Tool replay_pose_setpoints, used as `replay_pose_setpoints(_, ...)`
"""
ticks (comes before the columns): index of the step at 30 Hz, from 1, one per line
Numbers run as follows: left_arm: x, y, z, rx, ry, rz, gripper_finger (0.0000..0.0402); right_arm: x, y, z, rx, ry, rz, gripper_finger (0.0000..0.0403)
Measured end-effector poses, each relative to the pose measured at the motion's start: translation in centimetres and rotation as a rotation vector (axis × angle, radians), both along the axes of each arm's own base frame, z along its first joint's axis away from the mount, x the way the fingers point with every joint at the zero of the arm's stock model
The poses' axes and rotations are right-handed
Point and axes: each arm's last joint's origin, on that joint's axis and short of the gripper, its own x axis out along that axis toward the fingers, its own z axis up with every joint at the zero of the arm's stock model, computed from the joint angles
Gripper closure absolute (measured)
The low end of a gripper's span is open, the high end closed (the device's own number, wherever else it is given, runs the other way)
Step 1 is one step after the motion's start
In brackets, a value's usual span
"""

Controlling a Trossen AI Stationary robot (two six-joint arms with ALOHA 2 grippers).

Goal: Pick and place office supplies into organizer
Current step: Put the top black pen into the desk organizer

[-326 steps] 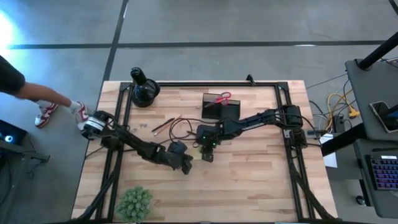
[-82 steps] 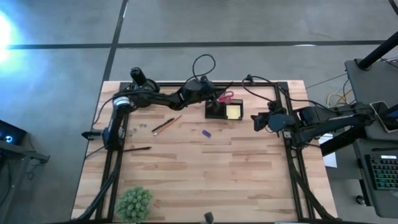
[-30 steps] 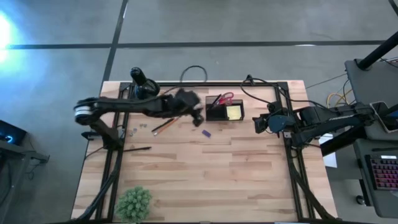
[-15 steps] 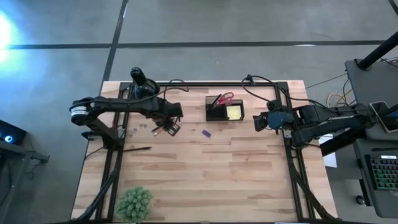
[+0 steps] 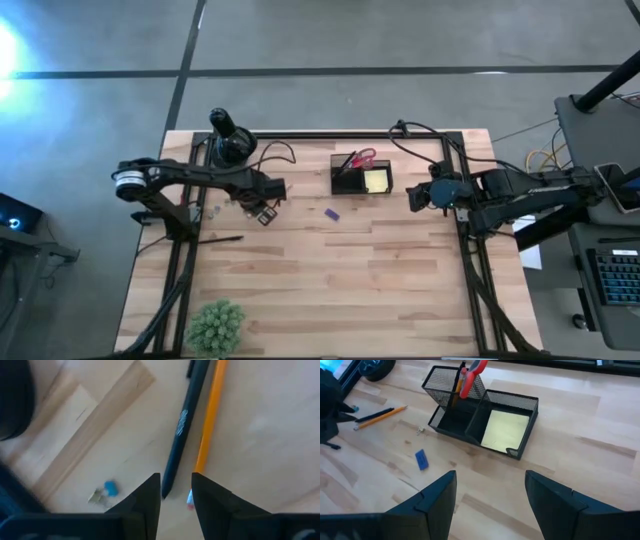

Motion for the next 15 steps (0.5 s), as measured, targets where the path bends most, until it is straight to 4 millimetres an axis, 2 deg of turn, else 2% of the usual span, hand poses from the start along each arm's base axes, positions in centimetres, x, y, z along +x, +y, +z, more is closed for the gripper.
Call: replay_pose_setpoints(15,-1.2,-0.1,-2.5,0.032,0.027,-0.058,0.0306,0.1,0.0,0.0,0.028,-0.033,-0.039,0.0177)
